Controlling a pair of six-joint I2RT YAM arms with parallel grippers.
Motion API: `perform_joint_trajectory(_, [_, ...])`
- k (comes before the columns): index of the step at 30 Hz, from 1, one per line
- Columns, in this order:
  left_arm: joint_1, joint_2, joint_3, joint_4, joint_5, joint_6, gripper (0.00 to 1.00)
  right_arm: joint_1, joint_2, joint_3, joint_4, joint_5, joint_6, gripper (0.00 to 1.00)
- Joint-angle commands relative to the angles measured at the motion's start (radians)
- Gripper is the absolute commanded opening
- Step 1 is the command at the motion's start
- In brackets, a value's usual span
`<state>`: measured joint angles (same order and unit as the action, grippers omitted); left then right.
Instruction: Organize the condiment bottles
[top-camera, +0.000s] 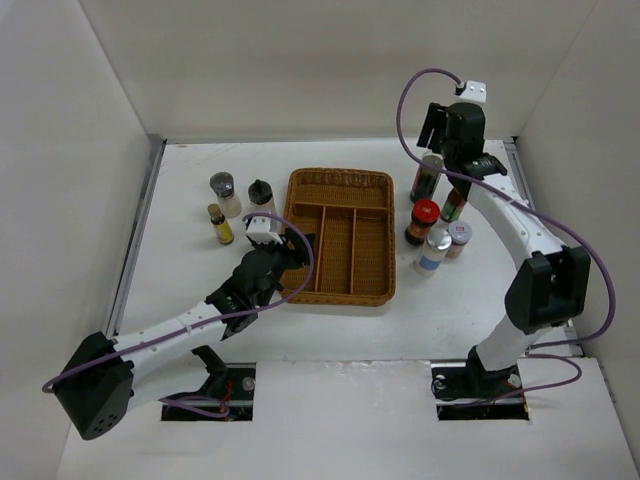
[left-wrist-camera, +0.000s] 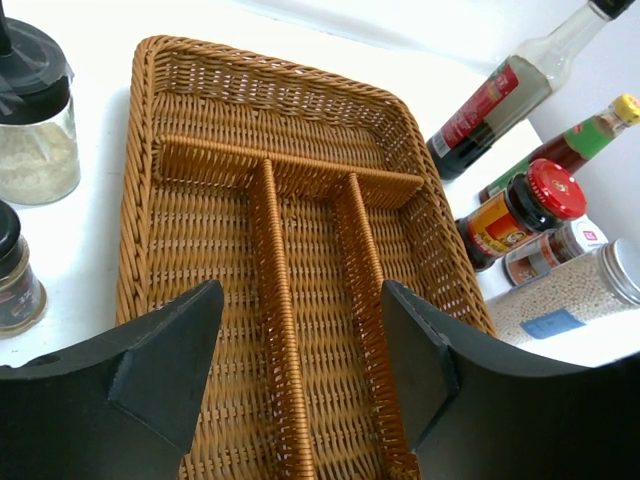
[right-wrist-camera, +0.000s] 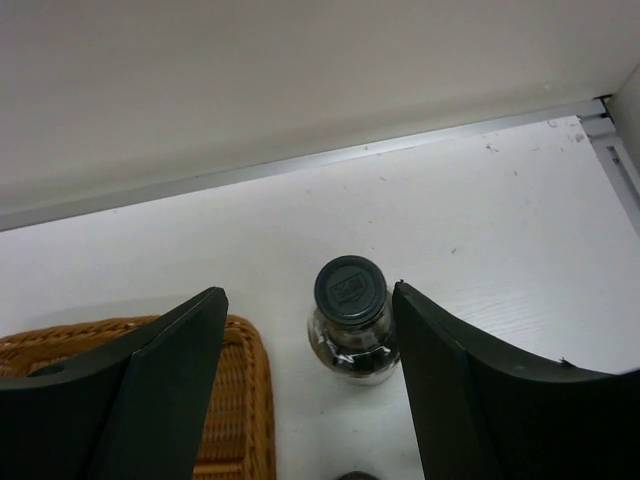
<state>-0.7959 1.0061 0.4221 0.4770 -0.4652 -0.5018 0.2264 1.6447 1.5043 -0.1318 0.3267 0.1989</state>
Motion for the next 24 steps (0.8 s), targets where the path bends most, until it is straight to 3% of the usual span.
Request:
perform_joint_trajectory(1, [0.008,0.005,-0.013,0.078,0.019,-0.014,0.64,-0.017,0.032,0.069,0.012,0.035,-0.021,0.73])
perform_joint_trajectory(5, [0.01,0.006,-0.014,0.081,0.023,-0.017,0.65,-0.017,0.082,0.091,0.008,0.057,-0.03,0.7])
perform_joint_trajectory(12, [0.022,0.003,-0.022,0.087,0.03,-0.023,0.65,-0.019,0.138,0.132,-0.006,0.064,-0.033,0.53])
perform_joint_trajectory(14, [0.031,0.003,-0.023,0.087,0.031,-0.029,0.65,-0.019,0.139,0.139,-0.006,0.074,-0.032,0.43])
perform_joint_trajectory(18, [0.036,-0.008,-0.026,0.087,0.046,-0.037,0.66,-0.017,0.139,0.149,-0.012,0.092,-0.044,0.41])
perform_joint_trajectory(21, [0.048,-0.008,-0.028,0.081,0.048,-0.043,0.66,-0.02,0.145,0.171,-0.029,0.098,-0.041,0.26])
perform_joint_trajectory(24, [0.05,-0.02,-0.034,0.087,0.051,-0.046,0.66,-0.017,0.098,0.154,0.023,0.117,-0.03,0.21])
